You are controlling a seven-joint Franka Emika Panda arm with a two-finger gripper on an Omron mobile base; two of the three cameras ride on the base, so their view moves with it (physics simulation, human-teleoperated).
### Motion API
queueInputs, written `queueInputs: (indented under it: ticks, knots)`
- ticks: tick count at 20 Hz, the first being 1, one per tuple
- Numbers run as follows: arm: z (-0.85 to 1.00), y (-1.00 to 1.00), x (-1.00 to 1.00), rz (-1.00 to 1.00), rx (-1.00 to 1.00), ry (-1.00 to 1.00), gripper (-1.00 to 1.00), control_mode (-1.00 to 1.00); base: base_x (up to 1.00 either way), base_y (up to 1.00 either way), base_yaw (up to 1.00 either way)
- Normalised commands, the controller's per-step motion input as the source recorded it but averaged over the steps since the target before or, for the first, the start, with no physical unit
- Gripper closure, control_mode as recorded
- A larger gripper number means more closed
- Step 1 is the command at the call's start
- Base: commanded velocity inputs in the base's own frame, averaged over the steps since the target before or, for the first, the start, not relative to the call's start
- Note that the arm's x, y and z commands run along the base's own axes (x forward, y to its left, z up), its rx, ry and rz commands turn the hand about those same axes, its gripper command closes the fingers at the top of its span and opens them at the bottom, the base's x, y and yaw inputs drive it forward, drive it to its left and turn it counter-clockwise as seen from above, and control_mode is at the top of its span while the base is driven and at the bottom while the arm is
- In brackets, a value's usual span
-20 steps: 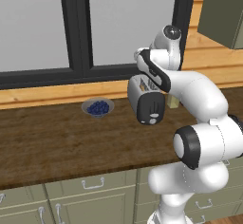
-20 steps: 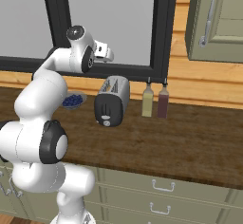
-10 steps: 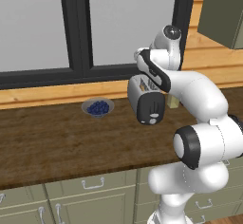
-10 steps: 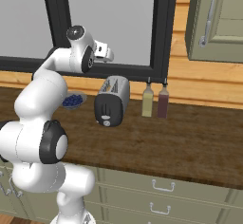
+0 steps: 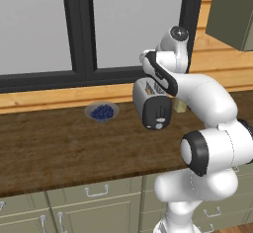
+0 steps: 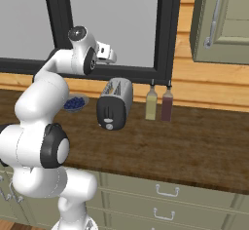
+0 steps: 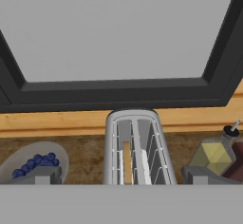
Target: Start the toaster. Once the lever pops up, take the bread to the plate on the dining counter.
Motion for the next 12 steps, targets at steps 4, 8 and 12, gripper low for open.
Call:
queueInputs:
  ticks: [4,8,12]
  knots:
    - [0.0,0.0,0.0,0.0,0.0,0.0,-1.0,-1.0,0.0,0.0,0.0]
    - [0.0,0.0,0.0,0.0,0.0,0.0,-1.0,-1.0,0.0,0.0,0.0]
    - [0.0,0.0,0.0,0.0,0.0,0.0,-1.0,-1.0,0.0,0.0,0.0]
